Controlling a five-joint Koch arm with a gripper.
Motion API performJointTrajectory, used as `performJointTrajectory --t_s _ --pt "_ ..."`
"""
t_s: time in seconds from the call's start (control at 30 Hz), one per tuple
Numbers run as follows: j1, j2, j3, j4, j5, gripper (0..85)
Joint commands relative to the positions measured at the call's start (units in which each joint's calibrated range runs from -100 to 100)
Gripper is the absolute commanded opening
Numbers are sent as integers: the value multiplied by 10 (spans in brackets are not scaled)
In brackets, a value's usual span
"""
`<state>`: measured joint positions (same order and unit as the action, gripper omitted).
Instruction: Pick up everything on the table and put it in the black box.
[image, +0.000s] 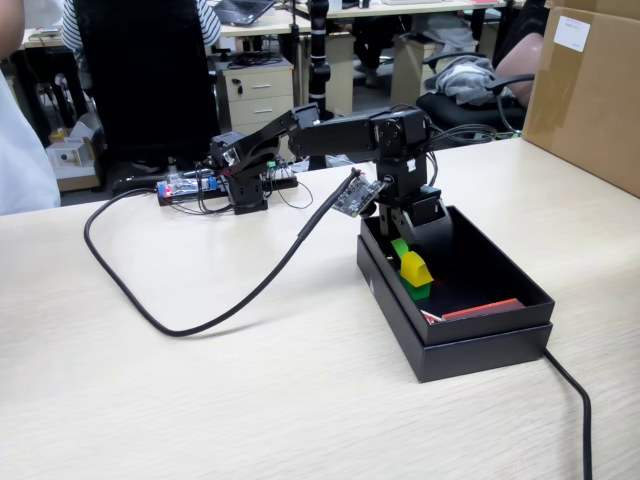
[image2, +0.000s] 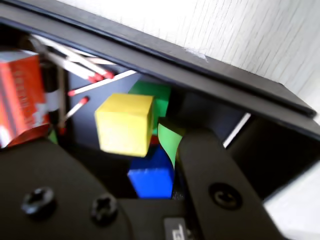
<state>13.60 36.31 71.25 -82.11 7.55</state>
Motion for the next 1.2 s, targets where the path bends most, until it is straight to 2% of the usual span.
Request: performJointTrajectory --t_s 0.0,0.2,0.27,0.3,0.4,0.63,0.7,0.83,1.0,1.17 --pt "-11 -169 24 -15 -10 469" --pt "-55 -372 -38 -13 -42 493" --pt "-71 -457 -136 4 -48 496" --pt "-87 -540 -246 53 -50 495" --pt "-101 -637 -394 132 -49 493" --pt "-99 -850 -759 340 -39 493" --pt "-96 -945 -921 428 -30 495" --pt "-99 -1044 -1055 504 -31 495" --pt "-105 -1105 -1136 510 -33 501" --pt "-116 -1176 -1237 589 -45 493"
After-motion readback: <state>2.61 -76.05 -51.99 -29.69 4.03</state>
